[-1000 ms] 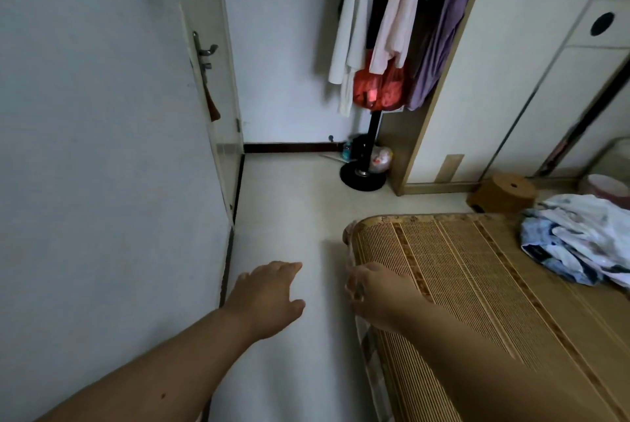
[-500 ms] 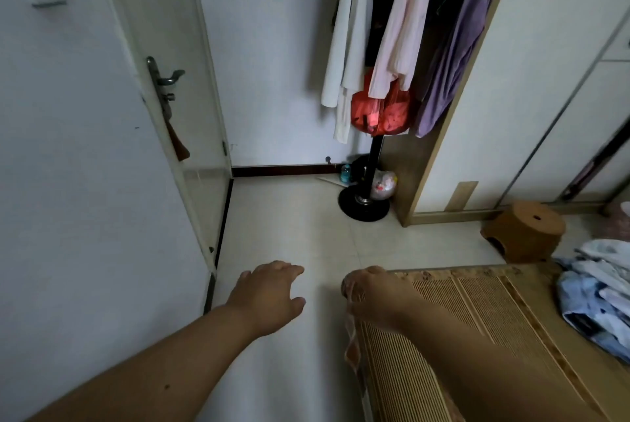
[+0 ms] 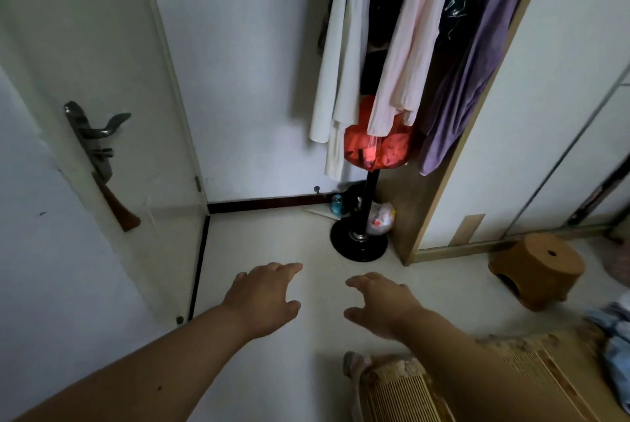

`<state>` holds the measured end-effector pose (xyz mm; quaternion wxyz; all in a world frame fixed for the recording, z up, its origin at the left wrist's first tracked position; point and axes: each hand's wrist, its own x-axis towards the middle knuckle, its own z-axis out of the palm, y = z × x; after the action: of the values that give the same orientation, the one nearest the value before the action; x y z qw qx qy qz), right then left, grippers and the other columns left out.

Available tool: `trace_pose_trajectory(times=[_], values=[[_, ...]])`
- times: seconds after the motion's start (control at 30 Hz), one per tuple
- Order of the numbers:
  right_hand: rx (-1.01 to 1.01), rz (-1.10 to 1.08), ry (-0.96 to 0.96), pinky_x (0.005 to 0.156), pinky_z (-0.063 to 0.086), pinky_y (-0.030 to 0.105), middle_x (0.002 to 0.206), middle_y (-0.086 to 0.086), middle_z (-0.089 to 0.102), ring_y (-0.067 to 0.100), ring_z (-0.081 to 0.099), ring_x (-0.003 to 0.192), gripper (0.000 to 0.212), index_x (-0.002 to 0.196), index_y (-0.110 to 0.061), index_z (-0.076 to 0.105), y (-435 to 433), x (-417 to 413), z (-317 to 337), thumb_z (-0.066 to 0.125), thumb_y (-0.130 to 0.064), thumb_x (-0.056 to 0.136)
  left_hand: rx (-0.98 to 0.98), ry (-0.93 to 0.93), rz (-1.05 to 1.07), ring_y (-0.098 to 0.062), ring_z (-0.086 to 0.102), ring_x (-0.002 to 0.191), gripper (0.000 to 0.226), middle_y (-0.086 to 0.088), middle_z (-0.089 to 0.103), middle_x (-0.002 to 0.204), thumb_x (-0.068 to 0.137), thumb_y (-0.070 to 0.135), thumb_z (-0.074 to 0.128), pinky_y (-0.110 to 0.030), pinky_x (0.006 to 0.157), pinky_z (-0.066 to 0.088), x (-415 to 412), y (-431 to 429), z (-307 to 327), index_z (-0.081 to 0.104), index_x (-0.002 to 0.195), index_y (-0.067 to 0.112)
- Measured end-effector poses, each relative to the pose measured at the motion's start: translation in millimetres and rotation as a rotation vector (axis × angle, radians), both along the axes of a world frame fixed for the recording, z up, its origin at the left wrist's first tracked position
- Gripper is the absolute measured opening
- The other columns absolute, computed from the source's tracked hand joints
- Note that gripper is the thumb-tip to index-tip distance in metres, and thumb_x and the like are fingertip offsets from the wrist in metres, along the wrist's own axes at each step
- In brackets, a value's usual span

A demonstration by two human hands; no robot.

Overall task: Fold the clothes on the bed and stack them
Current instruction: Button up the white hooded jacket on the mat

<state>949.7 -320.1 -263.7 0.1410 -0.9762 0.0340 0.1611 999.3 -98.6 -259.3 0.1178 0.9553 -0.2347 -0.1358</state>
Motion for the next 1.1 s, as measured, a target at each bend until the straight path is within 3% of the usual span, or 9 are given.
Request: trace_pose_trajectory(times=[0.17,0.43,0.57,0.9,1.0,1.1], values=[[0.014,-0.108,0.0,0.111,0.032,0.047,0.147,0.0,0.04,0.019,0.047,0.126,0.06,0.143,-0.033,0.035,-4,89,2,0.059,-0.047,0.089,0.046,-0.003,-0.085,-0.019,0.032,0.138,0.07,0.002,0.031,0.154,0.09,0.05,0.05,-0.043,0.113,0.027,110,-8,11,0.019,0.151,0.033],[-0.052,-0.222,0.025,0.113,0.02,0.055,0.15,0.0,0.036,0.021,0.04,0.133,0.06,0.142,-0.033,0.036,-44,155,-9,0.059,-0.046,0.088,-0.025,0.029,-0.263,-0.017,0.033,0.137,0.071,0.002,0.032,0.153,0.089,0.048,0.051,-0.038,0.111,0.03,214,-81,11,0.019,0.151,0.034],[-0.072,-0.296,-0.007,0.113,0.022,0.055,0.155,0.0,0.027,0.022,0.035,0.137,0.062,0.143,-0.035,0.035,-94,184,-15,0.059,-0.049,0.088,-0.031,0.023,-0.377,-0.018,0.035,0.136,0.071,0.002,0.033,0.152,0.088,0.048,0.053,-0.038,0.11,0.032,253,-141,8,0.021,0.15,0.035],[-0.063,-0.478,0.011,0.111,0.025,0.055,0.151,-0.001,0.033,0.022,0.041,0.133,0.06,0.14,-0.036,0.038,-261,260,-20,0.059,-0.052,0.086,-0.054,0.001,-0.589,-0.019,0.039,0.133,0.068,0.004,0.038,0.149,0.086,0.048,0.055,-0.04,0.107,0.037,338,-334,11,0.027,0.147,0.036],[-0.057,-0.568,-0.011,0.111,0.025,0.055,0.152,-0.002,0.032,0.022,0.04,0.134,0.058,0.138,-0.037,0.039,-308,265,-14,0.059,-0.051,0.086,-0.094,0.004,-0.666,-0.017,0.039,0.133,0.067,0.007,0.039,0.148,0.086,0.049,0.054,-0.035,0.105,0.037,347,-393,11,0.029,0.146,0.035],[-0.036,-0.672,-0.024,0.113,0.024,0.054,0.153,-0.003,0.03,0.022,0.039,0.135,0.058,0.14,-0.039,0.037,-340,251,-11,0.059,-0.049,0.087,-0.064,0.008,-0.773,-0.018,0.038,0.134,0.067,0.006,0.04,0.148,0.085,0.05,0.053,-0.038,0.107,0.034,349,-445,10,0.03,0.146,0.034]])
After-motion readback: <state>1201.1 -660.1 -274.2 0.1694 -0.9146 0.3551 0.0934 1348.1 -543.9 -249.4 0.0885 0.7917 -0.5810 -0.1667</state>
